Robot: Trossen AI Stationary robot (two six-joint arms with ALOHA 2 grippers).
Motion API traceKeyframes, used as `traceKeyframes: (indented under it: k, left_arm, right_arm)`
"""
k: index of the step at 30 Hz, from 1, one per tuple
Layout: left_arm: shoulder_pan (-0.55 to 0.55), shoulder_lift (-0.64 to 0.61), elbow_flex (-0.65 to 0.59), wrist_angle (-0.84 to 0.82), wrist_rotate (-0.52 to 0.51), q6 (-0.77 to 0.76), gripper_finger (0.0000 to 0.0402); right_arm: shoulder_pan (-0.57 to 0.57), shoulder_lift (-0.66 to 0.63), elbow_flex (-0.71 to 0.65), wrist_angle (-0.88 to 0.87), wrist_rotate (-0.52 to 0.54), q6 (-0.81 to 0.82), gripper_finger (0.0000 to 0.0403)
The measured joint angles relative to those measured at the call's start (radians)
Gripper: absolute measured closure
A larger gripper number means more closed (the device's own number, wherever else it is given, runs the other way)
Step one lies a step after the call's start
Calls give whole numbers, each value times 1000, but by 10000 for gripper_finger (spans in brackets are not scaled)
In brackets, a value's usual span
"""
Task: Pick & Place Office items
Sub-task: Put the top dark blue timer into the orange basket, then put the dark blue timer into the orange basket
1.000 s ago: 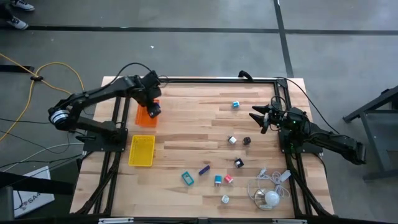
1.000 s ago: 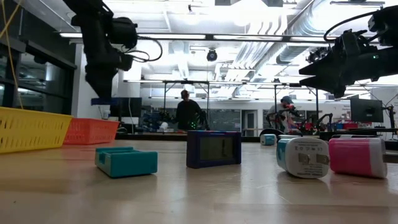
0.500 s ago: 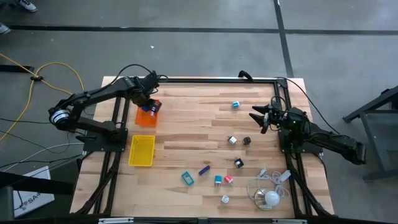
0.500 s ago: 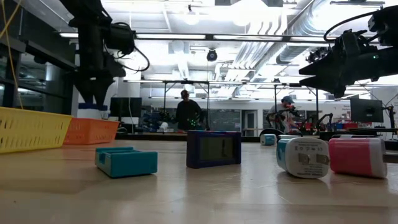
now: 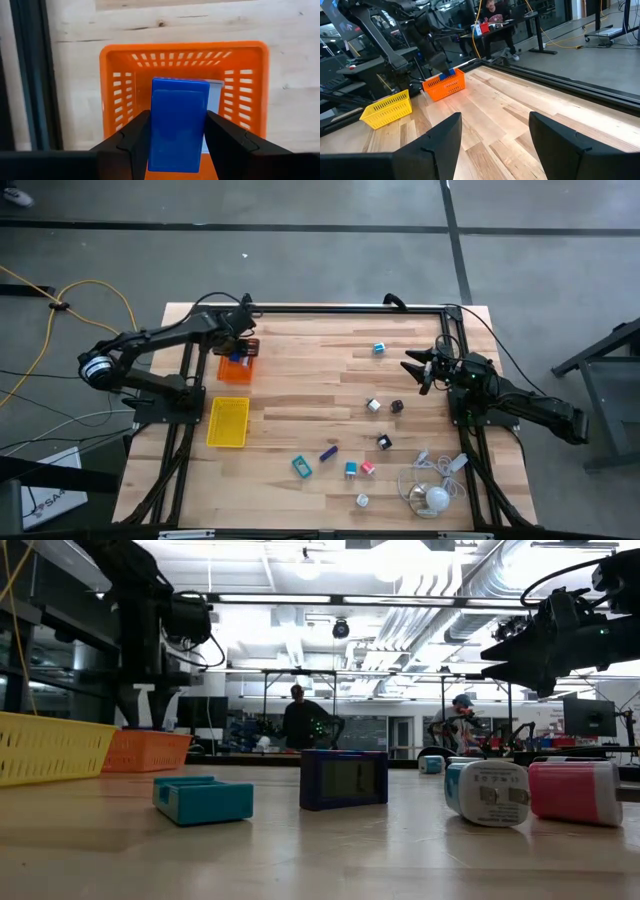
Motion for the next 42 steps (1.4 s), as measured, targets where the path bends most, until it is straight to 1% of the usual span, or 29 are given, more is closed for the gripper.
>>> traceKeyframes:
  k: [7,14,18,24,28,36,42]
  left_arm:
    - [-1,36,-77,111,3,-47,243]
    - [-1,90,-86,188,31,-48,243]
    - [-1,90,-86,189,32,-45,239]
    - [-1,90,-86,188,27,-28,212]
    - [-1,90,-86,188,27,-28,202]
    - [0,88,-86,186,27,-30,199]
    - [2,61,-86,158,27,-33,199]
  right_arm:
    - [0,0,0,0,0,0,184]
    - [0,0,0,0,0,0,184]
    - [0,0,0,0,0,0,184]
    - [0,0,0,0,0,0,184]
    - [0,0,0,0,0,0,184]
    - [0,0,0,0,0,0,184]
    - [0,0,0,0,0,0,184]
